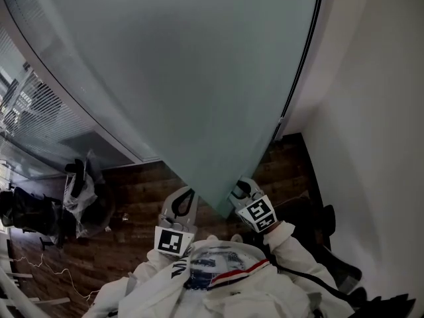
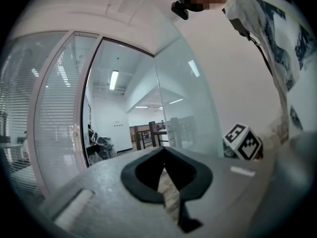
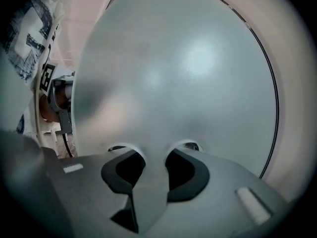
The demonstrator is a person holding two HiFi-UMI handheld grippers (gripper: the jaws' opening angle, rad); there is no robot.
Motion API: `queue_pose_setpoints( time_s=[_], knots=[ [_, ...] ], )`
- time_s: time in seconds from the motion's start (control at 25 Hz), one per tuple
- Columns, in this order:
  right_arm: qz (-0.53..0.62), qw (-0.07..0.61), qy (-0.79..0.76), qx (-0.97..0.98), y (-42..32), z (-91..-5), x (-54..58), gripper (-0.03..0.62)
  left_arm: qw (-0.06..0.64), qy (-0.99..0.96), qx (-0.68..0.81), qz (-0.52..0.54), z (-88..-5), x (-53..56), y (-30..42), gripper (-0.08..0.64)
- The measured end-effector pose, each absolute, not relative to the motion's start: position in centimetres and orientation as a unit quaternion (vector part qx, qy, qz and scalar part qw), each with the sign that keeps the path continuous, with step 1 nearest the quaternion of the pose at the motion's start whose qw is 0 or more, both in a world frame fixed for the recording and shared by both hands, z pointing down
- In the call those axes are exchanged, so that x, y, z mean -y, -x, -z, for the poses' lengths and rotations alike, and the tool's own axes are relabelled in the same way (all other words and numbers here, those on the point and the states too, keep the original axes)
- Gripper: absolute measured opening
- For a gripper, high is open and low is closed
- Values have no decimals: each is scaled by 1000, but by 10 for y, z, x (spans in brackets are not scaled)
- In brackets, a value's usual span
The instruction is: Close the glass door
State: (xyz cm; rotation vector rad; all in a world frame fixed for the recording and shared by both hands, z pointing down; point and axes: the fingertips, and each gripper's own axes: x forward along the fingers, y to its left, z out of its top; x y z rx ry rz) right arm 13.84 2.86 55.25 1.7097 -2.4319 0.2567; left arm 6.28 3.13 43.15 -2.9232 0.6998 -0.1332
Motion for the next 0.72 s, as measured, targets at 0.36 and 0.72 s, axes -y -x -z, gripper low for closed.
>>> queue_pose_setpoints(
  time_s=[0.36, 0.72],
  knots=[
    [-100, 94, -570, 810, -131, -553, -9, 123, 38, 966, -249, 58, -449, -19, -48, -5],
    [-105, 108, -582, 799, -128, -557, 11, 123, 37, 962, -267, 44, -462, -5, -25, -5]
  ],
)
